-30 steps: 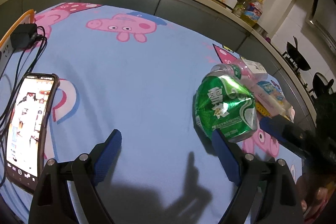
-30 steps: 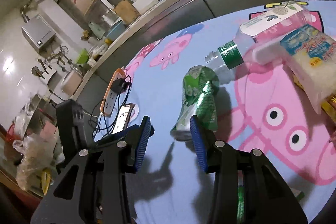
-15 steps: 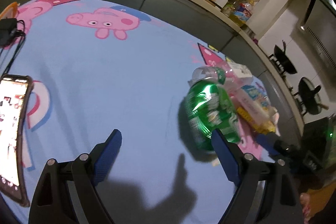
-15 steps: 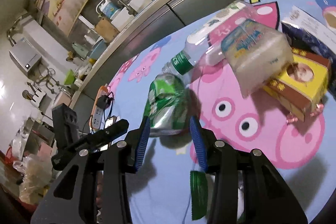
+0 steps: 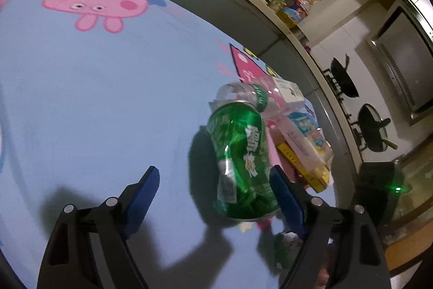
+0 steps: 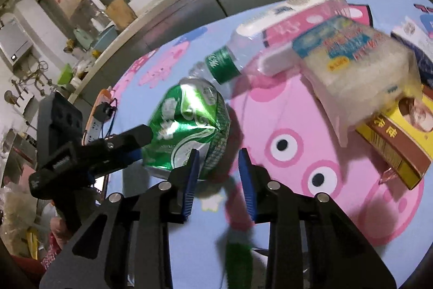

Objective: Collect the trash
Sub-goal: 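Grasp the crushed green can with the left gripper and lift it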

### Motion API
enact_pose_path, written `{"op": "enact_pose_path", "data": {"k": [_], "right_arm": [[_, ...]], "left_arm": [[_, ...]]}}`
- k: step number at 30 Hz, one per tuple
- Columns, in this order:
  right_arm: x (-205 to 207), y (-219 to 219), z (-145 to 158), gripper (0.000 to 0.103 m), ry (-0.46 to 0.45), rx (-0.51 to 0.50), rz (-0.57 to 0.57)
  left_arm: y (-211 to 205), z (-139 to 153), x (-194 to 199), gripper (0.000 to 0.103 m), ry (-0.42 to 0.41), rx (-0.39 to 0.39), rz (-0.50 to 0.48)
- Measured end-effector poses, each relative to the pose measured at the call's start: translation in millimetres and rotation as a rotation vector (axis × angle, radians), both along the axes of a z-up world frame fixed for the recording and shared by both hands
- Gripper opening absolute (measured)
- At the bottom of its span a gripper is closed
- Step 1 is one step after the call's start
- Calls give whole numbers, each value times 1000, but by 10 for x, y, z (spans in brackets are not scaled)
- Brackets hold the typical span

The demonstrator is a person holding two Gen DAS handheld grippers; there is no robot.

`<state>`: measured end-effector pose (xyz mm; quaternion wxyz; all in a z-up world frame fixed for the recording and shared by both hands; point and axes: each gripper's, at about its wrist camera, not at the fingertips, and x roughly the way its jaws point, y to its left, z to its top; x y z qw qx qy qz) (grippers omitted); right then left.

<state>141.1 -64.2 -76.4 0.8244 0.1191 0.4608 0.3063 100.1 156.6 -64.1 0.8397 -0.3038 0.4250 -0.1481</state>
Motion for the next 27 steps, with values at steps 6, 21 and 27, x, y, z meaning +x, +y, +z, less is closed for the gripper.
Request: {"op": "enact_pose_path", "data": {"k": [6, 21, 27], "right_arm": [[41, -2, -40, 29, 7, -9, -3], [-341, -332, 200, 31, -100, 10, -13], [-679, -737, 261, 34, -154, 3, -55]], "left_arm": [[-171, -30, 160, 65, 6, -42, -74], [-67, 16, 43, 17, -31, -104, -76], [21, 92, -151, 11, -46, -129, -52]]}}
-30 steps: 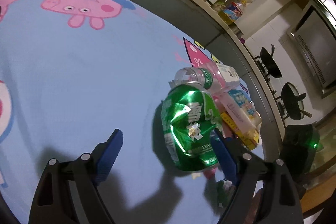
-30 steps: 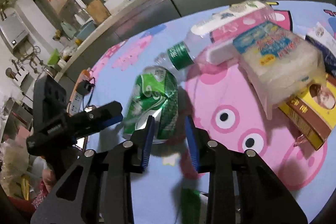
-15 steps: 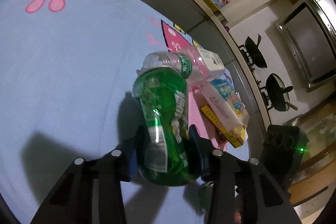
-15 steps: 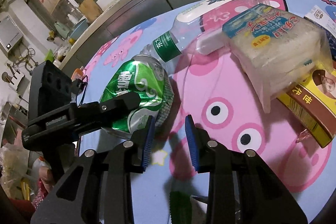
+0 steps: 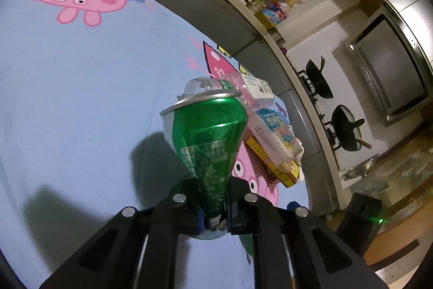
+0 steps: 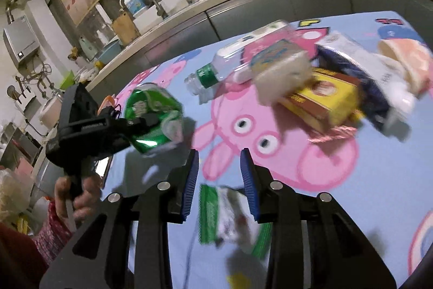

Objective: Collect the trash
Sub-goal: 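Grasp the crushed green can with the left gripper and lift it, then hold the can in the left gripper while the right gripper grasps the green-white snack packet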

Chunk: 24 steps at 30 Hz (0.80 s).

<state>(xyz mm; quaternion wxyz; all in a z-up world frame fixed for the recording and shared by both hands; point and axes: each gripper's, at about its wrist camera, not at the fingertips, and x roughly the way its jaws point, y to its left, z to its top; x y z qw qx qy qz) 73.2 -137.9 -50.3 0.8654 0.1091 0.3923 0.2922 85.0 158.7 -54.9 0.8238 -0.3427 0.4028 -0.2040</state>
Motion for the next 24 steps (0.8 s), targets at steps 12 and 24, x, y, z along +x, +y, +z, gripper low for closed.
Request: {"op": "enact_pose_path", "data": {"k": [12, 24], "right_arm": [[-274, -247, -86, 40, -10, -47, -37], [-391, -361, -134, 55, -8, -69, -78]], "left_arm": [[111, -38, -285, 11, 24, -31, 19], [43, 35, -333, 11, 8, -27, -10]]}}
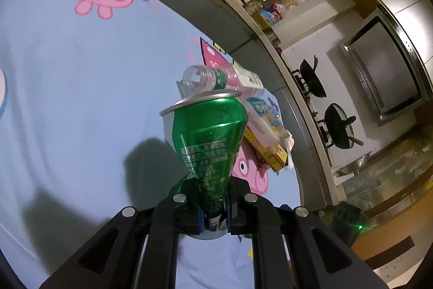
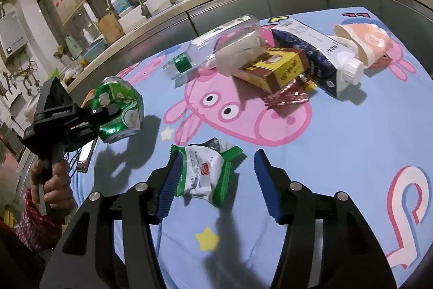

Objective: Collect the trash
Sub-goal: 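Hold the can in the left gripper while the right gripper grasps the green-white snack packet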

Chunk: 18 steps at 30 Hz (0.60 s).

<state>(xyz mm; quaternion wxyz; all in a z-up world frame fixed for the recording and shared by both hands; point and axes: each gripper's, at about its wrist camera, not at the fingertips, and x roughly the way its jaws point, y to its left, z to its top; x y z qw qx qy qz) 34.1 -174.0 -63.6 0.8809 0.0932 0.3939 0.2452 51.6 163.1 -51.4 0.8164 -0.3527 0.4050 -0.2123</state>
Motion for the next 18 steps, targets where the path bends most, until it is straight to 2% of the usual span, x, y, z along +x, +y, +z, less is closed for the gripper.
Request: {"op": "enact_pose_path", "data": {"k": [4, 7, 18], "right_arm": [[-19, -12, -20, 56, 6, -5, -2], [-41, 16, -39, 65, 8, -13, 3], [-53, 221, -113, 71, 12, -88, 51]], "left_arm": [[-45, -23, 4, 11, 9, 8, -13], [-65, -28, 4, 11, 13, 16, -17], [-105, -62, 15, 11, 30, 21, -28]]}}
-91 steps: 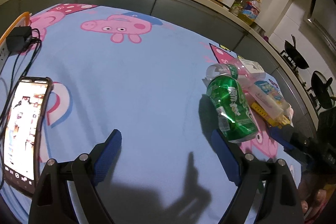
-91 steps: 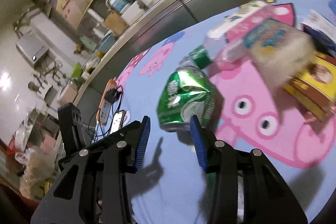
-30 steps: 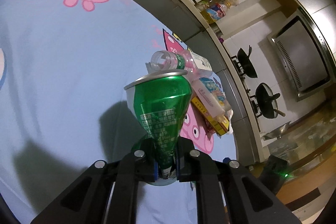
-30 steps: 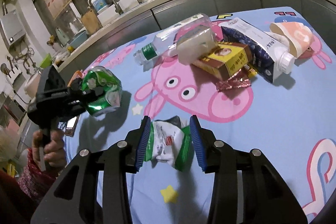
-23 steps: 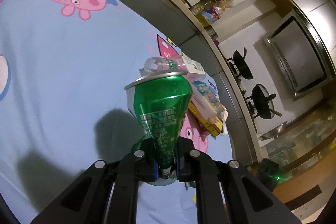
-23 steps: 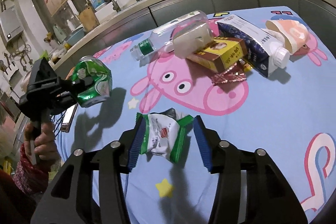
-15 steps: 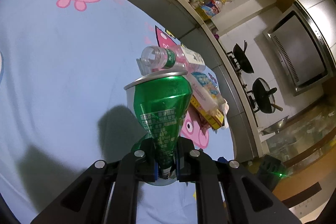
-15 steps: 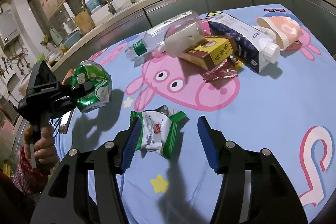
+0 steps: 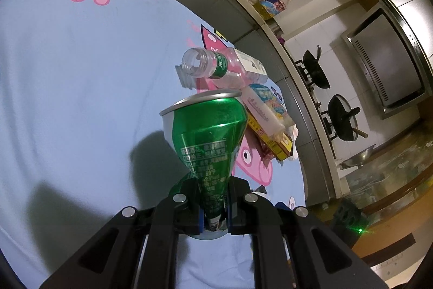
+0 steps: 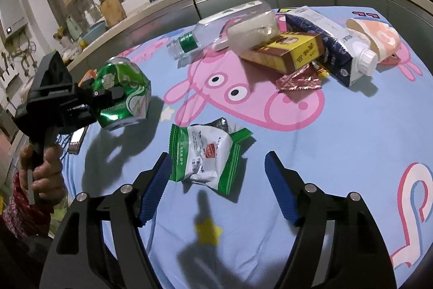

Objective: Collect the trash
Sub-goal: 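Hold the can in the left gripper while the right gripper grasps the green-white snack packet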

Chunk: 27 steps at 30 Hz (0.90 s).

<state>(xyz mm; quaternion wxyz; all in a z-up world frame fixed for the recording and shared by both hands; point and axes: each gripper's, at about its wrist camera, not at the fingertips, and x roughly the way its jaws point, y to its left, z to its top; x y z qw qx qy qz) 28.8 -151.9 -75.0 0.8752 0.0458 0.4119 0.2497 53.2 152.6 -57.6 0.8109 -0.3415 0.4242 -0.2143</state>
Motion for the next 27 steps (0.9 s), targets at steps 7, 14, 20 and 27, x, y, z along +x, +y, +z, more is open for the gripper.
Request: {"op": "enact_pose_path", "data": {"k": [7, 14, 20, 27], "right_arm": [[21, 116, -112, 71, 24, -24, 29], [39, 107, -160, 72, 33, -26, 21], [30, 124, -160, 72, 25, -35, 28], [33, 222, -168, 72, 16, -55, 47]], "left_arm": [[-23, -27, 6, 11, 9, 3, -4], [-20, -37, 11, 11, 13, 4, -3], [-20, -46, 12, 11, 14, 5, -4], [-29, -64, -1, 11, 15, 7, -4]]}}
